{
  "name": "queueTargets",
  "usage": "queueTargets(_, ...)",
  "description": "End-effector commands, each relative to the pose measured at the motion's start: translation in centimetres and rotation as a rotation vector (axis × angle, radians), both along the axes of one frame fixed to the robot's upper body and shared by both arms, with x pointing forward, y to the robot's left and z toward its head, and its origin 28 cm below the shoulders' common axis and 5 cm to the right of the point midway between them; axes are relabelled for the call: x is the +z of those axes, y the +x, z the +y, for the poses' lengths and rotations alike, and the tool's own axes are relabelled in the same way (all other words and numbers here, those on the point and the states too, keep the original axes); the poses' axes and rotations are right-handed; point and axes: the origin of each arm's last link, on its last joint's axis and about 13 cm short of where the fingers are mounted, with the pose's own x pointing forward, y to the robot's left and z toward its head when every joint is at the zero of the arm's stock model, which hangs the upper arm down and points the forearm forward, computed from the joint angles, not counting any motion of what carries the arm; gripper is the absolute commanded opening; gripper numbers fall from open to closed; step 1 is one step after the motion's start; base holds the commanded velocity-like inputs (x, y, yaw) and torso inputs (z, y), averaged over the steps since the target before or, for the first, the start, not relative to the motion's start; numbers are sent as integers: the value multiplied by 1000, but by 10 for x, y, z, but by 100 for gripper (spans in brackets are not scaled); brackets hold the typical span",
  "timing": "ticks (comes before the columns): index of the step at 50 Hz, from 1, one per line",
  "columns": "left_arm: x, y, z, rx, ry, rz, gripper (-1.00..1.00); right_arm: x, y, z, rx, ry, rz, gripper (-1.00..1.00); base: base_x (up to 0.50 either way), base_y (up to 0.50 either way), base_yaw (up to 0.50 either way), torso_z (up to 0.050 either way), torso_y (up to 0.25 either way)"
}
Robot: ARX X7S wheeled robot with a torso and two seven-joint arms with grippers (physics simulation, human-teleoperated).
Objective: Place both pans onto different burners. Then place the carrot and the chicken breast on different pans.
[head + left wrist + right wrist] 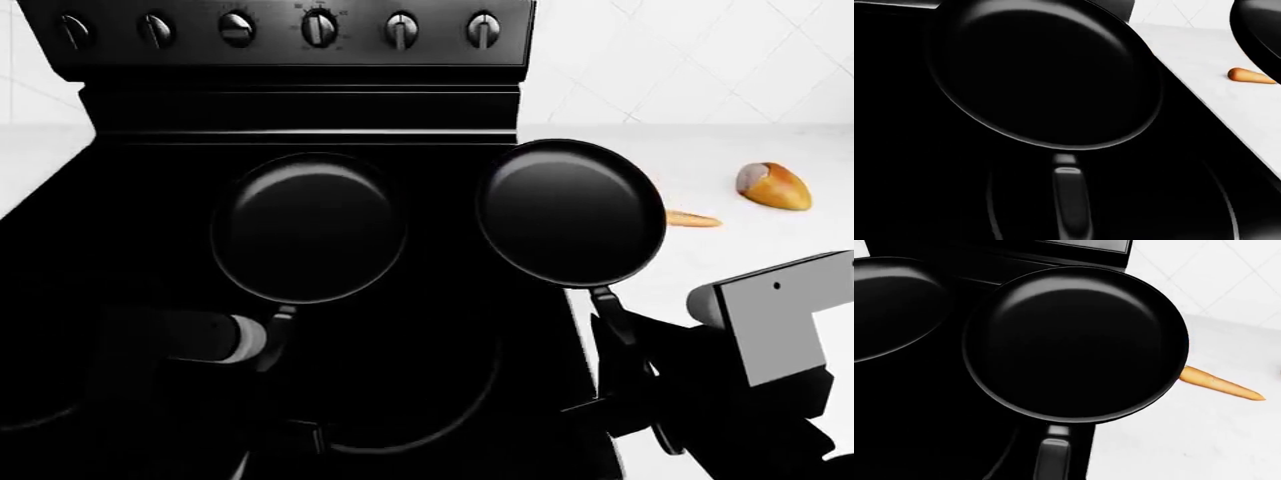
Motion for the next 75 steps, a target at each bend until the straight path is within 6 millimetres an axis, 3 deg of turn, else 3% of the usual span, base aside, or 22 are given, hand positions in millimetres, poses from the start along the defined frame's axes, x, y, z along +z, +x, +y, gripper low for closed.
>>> queueTargets(1,6,-1,0,24,-10,-36,-100,5,2,-2,-77,-7,-69,-100,0,500,0,0,11)
queueTargets(33,2,-1,-1,24,-16,-18,-100,3,0,-5,-90,14,-76,-100,0,500,0,1,3)
queueTargets(47,1,0,0,29,-21,-16,-100,8,-4,-8,-81,-16,-74,-100,0,6,0,1,3)
queueTargets(75,-1,3,0,24,-34,-2,-100,-7,-24,-33,-56,-66,9,-100,0,0,0,1,3)
